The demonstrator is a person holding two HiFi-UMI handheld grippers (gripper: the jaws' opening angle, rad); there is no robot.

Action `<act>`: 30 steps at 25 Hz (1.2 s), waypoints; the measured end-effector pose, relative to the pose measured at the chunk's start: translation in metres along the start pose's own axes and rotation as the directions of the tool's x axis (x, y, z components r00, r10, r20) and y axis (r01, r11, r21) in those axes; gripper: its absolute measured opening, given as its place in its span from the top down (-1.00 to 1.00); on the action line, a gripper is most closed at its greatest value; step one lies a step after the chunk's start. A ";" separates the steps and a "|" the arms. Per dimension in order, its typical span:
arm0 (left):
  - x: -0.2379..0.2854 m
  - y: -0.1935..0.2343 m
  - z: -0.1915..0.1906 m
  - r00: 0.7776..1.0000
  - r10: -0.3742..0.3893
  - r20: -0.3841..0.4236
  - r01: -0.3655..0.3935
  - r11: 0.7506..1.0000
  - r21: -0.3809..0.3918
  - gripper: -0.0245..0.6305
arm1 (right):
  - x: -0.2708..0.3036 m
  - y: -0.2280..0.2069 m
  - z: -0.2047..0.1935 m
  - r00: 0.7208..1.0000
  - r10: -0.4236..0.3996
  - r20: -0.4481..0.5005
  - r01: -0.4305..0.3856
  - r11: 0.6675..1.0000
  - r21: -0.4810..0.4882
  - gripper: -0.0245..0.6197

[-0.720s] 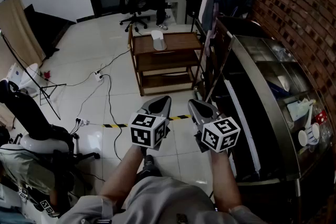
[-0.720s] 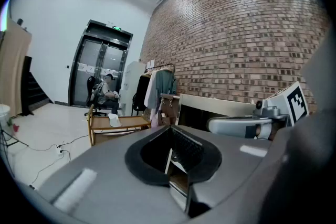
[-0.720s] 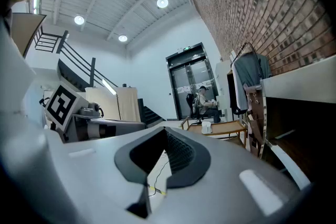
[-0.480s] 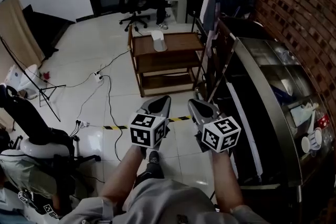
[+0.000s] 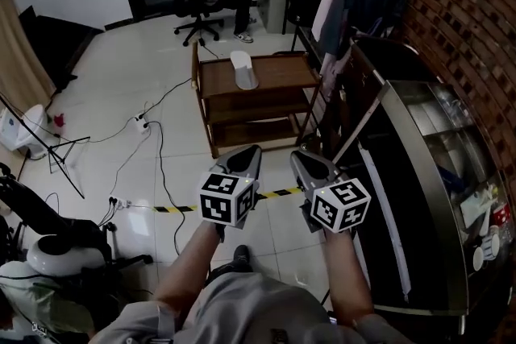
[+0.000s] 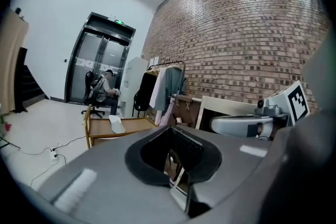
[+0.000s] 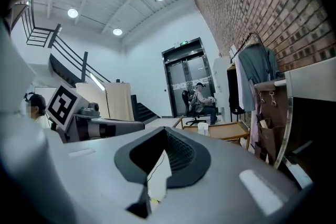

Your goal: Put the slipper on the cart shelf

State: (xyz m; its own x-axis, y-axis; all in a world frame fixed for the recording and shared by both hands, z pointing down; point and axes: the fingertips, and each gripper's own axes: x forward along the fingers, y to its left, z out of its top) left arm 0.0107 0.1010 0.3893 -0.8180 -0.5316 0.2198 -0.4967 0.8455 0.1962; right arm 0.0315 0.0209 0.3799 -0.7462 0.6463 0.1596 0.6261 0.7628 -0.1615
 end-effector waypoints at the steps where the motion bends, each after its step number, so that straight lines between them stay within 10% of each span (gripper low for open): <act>1: 0.008 0.012 0.005 1.000 -0.003 0.001 0.003 1.000 0.005 0.91 | 0.014 -0.004 0.003 1.000 -0.007 0.000 0.007 1.000 0.000 0.92; 30: 0.265 0.214 0.046 0.993 0.108 -0.055 -0.111 0.992 -0.056 0.90 | 0.289 -0.196 0.044 0.999 0.025 -0.041 -0.024 0.999 0.037 0.92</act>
State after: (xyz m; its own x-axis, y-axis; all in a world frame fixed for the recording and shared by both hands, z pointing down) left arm -0.3259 0.1439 0.4452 -0.8494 -0.4396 0.2921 -0.3861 0.8948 0.2239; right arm -0.3167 0.0567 0.4150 -0.7203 0.6655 0.1957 0.6348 0.7461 -0.2009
